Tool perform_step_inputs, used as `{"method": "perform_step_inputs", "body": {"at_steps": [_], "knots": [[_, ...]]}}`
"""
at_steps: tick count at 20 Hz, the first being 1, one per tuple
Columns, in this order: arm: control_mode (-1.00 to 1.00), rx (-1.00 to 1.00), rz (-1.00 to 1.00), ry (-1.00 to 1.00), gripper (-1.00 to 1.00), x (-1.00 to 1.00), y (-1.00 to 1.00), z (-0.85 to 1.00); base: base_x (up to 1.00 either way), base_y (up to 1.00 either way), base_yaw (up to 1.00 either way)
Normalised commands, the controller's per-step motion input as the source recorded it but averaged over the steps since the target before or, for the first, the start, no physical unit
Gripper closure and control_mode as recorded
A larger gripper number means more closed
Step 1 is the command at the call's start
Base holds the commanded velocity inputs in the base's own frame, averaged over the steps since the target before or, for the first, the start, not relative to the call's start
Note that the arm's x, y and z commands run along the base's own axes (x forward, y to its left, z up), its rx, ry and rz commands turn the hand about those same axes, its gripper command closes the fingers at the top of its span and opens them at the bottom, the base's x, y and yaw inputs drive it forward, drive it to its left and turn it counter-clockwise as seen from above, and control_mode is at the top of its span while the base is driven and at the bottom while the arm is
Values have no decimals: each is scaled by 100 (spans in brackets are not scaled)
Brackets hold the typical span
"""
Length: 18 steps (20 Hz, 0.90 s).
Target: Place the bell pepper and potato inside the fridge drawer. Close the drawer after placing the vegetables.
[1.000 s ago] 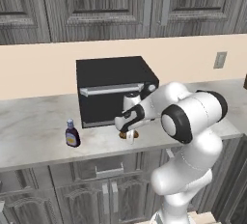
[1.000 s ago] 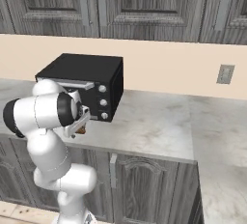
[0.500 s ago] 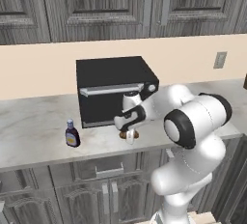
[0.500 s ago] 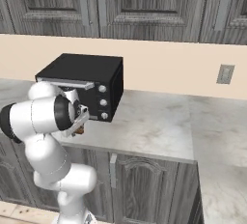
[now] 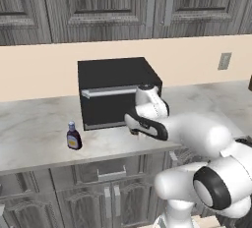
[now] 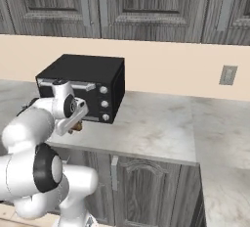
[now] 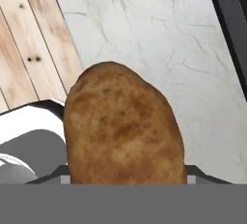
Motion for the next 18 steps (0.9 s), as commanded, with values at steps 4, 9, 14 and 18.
{"method": "perform_step_inputs", "body": {"at_steps": [4,9,14,18], "knots": [[-100,0,-3,-14,100,-77,-34,73,0,0,0],[-100,2,-7,-14,100,-85,-32,61,0,0,0],[-100,2,-7,-16,100,-69,-16,59,0,0,0],[-100,0,-5,-14,100,-39,-8,51,0,0,0]]}}
